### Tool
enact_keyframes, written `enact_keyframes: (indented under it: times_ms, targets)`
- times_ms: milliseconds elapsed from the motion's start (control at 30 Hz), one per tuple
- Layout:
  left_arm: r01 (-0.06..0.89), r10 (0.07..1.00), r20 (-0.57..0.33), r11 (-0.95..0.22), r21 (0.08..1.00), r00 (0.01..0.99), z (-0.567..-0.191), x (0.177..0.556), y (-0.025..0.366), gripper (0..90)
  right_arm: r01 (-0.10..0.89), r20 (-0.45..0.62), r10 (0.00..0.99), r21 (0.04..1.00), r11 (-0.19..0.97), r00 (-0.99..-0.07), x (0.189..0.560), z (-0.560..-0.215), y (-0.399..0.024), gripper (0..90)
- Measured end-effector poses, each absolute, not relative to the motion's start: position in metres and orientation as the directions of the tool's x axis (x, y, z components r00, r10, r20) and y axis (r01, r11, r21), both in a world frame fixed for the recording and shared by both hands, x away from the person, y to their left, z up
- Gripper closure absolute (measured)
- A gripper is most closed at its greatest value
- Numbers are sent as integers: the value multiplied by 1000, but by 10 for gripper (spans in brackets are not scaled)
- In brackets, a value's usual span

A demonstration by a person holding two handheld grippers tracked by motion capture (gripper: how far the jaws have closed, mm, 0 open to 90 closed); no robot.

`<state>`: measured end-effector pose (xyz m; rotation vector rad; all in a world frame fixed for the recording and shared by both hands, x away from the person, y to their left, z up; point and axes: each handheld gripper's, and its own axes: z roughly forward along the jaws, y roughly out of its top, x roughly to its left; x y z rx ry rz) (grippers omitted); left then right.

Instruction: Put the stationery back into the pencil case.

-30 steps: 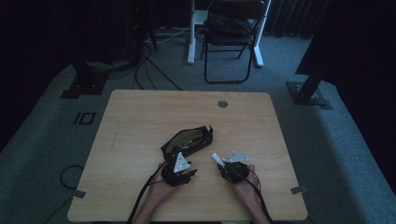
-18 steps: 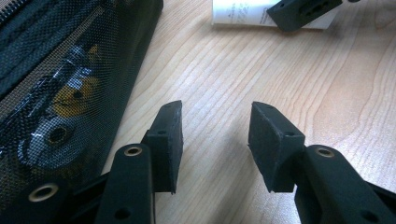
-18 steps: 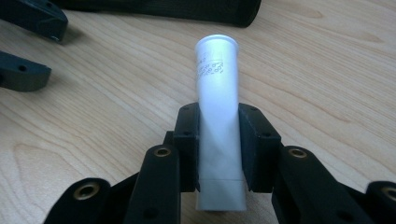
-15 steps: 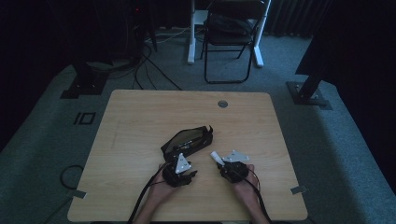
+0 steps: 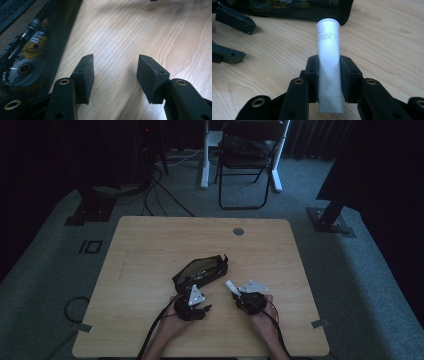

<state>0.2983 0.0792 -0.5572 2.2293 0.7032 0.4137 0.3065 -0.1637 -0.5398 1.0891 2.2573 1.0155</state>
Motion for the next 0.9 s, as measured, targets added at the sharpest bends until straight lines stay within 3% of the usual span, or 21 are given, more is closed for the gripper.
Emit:
enact_keyframes:
  times_ms: [900]
  targets:
    - [356, 578, 56, -573, 738, 814, -557, 299, 79, 435, 442, -73, 784, 792, 421, -617, 309, -521, -169, 708]
